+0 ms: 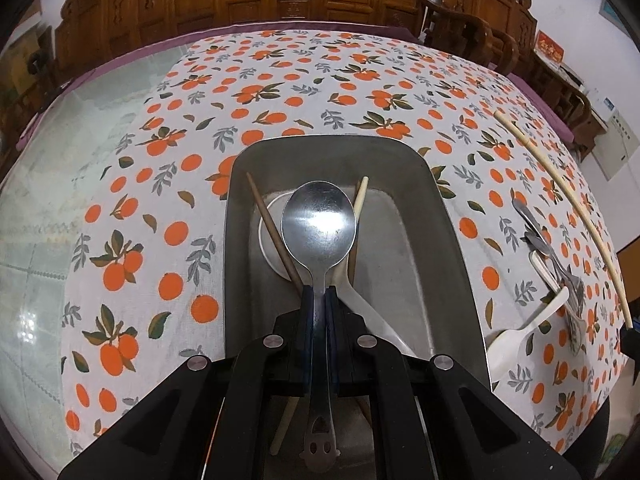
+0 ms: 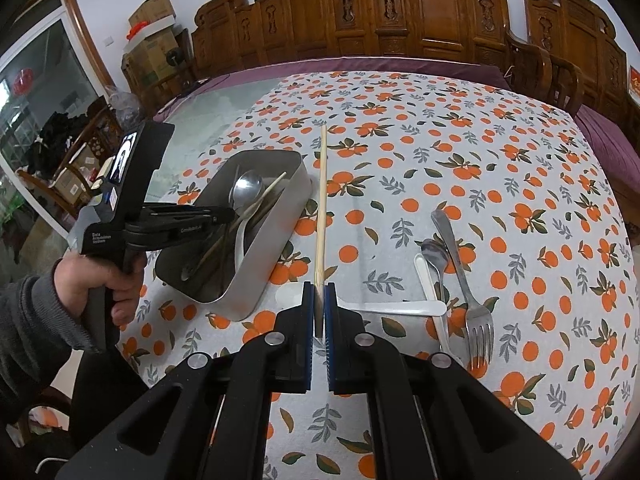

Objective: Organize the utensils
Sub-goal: 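Open the left tool to release the steel spoon while the right tool carries its chopstick to the tray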

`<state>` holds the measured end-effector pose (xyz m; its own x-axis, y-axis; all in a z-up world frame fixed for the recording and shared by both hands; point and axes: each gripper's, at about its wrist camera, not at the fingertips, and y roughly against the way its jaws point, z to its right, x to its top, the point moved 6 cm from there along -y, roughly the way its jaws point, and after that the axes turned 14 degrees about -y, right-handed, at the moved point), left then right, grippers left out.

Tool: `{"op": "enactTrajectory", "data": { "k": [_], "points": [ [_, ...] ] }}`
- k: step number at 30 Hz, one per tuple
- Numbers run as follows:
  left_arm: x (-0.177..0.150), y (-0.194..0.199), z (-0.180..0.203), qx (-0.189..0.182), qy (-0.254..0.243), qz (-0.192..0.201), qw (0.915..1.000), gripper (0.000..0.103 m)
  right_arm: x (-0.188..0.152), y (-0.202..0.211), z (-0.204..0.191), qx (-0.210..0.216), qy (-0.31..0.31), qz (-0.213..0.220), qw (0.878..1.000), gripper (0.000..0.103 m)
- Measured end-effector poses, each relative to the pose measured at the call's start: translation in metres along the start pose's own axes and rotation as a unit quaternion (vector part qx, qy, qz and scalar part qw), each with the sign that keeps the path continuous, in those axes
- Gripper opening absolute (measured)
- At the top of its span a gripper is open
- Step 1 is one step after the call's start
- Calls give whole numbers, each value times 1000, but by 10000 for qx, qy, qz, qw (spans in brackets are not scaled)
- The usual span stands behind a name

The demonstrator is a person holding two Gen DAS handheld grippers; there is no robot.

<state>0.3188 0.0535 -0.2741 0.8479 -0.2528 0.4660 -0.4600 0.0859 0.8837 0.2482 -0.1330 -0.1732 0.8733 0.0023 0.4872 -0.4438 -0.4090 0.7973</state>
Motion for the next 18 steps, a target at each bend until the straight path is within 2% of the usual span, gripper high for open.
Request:
{"op": "enactTrajectory", "data": {
  "k": [10, 12, 18],
  "points": [
    [-1, 10, 0, 15, 3, 31, 10000, 7, -2, -2, -7, 22, 49, -6, 10000, 6],
    [-2, 19, 0, 26, 3, 109, 9999, 16, -2, -2, -9, 36, 64, -7, 10000, 6],
    [-6, 53, -4, 94, 19, 392, 9992, 24, -4, -4, -24, 134, 135, -41, 9998, 6]
  ]
}}
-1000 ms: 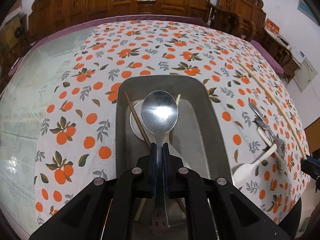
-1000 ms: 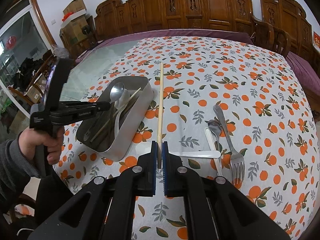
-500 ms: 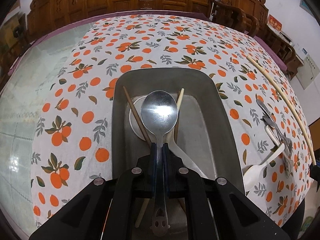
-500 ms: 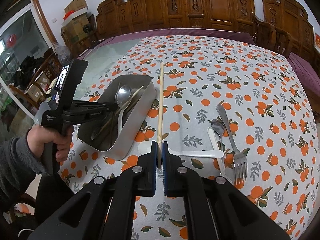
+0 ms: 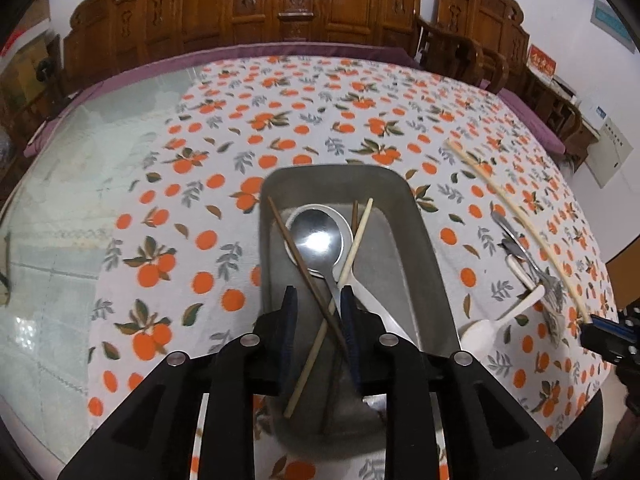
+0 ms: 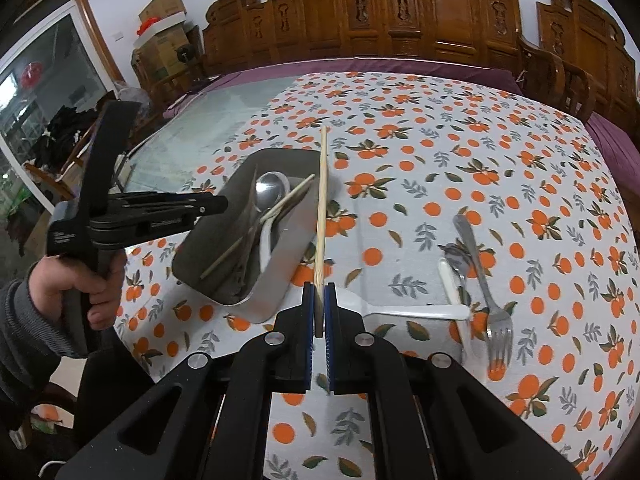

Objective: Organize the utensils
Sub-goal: 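Open the left tool to release the steel spoon while the right tool carries its chopstick to the tray, then lower the chopstick into the grey tray and open the right tool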

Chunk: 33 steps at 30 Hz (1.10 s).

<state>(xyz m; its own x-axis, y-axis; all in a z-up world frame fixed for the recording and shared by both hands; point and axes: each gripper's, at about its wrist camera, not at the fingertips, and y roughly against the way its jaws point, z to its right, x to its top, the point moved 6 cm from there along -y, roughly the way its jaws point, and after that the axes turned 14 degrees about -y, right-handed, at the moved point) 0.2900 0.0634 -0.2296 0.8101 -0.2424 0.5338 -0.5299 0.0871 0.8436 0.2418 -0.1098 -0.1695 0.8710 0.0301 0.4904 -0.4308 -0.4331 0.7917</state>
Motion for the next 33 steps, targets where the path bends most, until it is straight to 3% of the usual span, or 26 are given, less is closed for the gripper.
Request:
{"op": "enactTrajectory", "data": {
  "k": [8, 11, 18, 33],
  "points": [
    [-10, 41, -17, 97, 110, 331, 9993, 37, -6, -14, -31, 168, 148, -133, 9997, 6],
    [-13, 55, -24, 157, 149, 457, 9987, 57, -8, -20, -42, 195, 208, -188, 9994, 6],
    [-20, 77, -40, 284, 255, 653, 9971, 87, -8, -40, -55, 259, 128, -362, 9989, 6],
    [-34, 94, -69, 384, 475, 727, 9955, 88, 0, -85, -68, 235, -211, -665, 9973, 6]
  ]
}}
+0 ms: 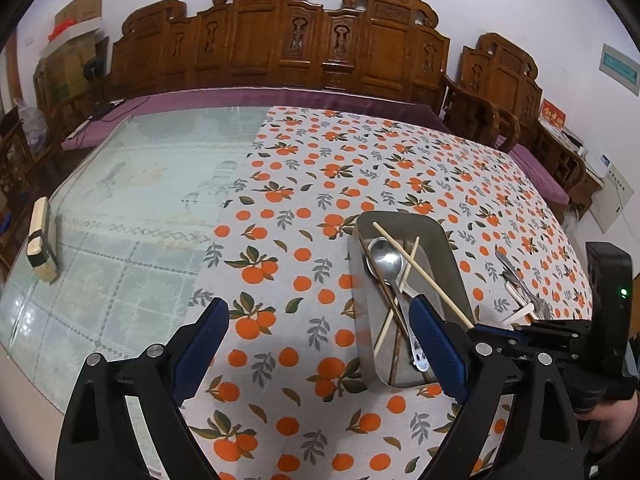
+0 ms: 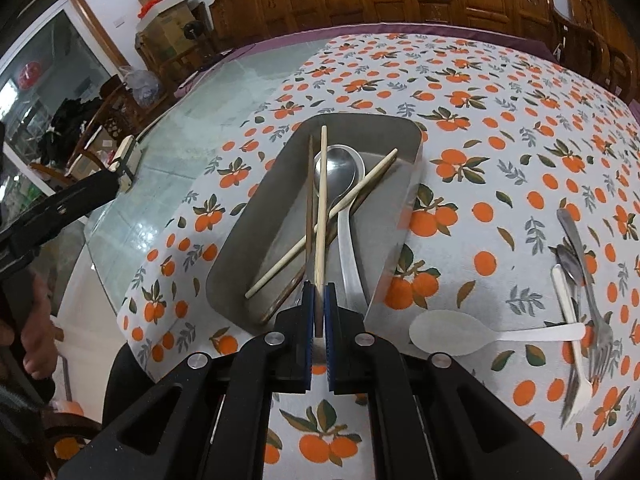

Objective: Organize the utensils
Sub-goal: 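Lower the chopstick into the grey tray and open the right tool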

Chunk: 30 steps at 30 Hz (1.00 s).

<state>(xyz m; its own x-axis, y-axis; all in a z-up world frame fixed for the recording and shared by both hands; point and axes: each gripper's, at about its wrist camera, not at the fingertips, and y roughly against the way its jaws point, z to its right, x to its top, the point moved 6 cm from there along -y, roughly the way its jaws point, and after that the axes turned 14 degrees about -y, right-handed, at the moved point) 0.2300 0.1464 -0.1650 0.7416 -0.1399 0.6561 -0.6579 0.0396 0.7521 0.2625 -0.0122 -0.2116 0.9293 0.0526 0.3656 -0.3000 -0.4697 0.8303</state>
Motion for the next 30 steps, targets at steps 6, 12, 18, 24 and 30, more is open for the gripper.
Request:
{"op": "enactTrajectory", "data": {
  "k": [6, 12, 18, 24, 30],
  "points": [
    [-2, 1, -6, 21, 36, 4, 10000, 88, 3, -8, -3, 78, -67, -65, 9999, 6],
    [-2, 1, -8, 36, 45, -2, 10000, 88, 3, -11, -9, 172, -60, -83, 9998, 7],
    [-3, 1, -7, 42, 28, -9, 10000, 88, 2, -10, -17, 301, 17, -91, 9995, 9],
    [-2, 2, -4, 64, -18, -5, 10000, 88, 1, -1, -15, 308, 168, 25, 9994, 10],
    [2, 4, 12, 21, -126, 10, 9999, 88, -1, 32, 3, 134, 327, 393, 9986, 10]
  ]
}}
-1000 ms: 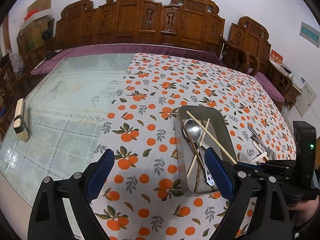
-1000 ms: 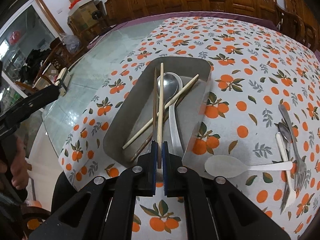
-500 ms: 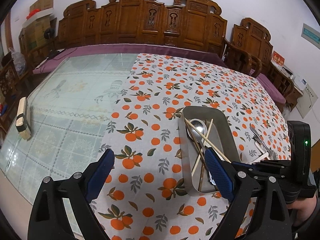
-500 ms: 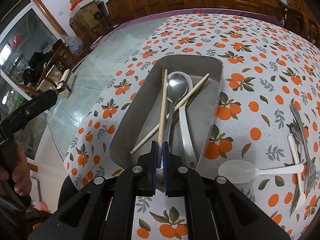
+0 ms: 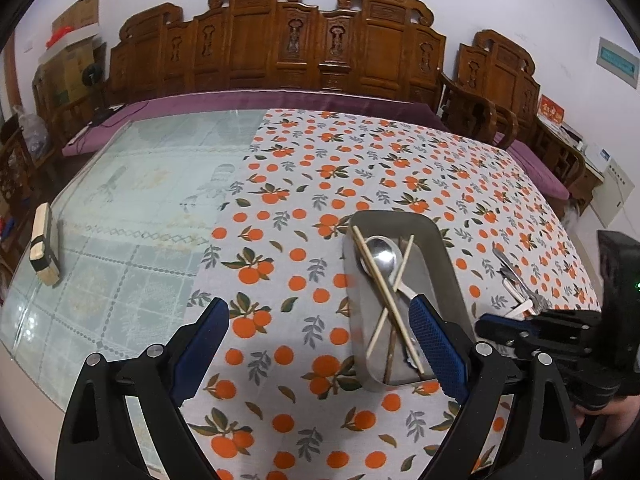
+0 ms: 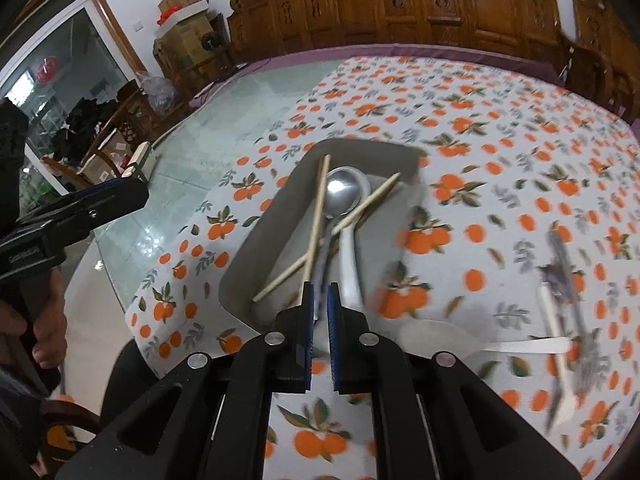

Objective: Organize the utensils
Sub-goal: 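Lower the chopstick into the grey tray and open the right tool, then grasp the white plastic spoon with the left tool while the right tool approaches the forks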

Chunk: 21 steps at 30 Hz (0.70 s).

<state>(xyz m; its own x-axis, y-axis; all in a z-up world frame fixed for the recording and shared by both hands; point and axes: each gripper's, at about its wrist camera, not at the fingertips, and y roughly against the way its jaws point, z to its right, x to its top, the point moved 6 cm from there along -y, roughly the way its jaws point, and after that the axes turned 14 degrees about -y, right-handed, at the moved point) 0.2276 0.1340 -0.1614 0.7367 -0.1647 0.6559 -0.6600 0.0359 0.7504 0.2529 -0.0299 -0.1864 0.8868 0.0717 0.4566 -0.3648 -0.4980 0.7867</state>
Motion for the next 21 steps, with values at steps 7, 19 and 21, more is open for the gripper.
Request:
{"op": "enactTrajectory", "data": {
  "k": [7, 19, 21],
  "points": [
    [9, 0, 26, -121, -163, 53, 9998, 88, -4, 40, 34, -244, -36, 302, 9992, 10],
    [21, -19, 87, -468, -568, 10, 9973, 88, -20, 92, 99, -748, -248, 694, 9945, 38],
    [22, -24, 99, -521, -669, -11, 9964, 88, -23, 96, 111, -815, -314, 699, 9937, 39]
  ]
}}
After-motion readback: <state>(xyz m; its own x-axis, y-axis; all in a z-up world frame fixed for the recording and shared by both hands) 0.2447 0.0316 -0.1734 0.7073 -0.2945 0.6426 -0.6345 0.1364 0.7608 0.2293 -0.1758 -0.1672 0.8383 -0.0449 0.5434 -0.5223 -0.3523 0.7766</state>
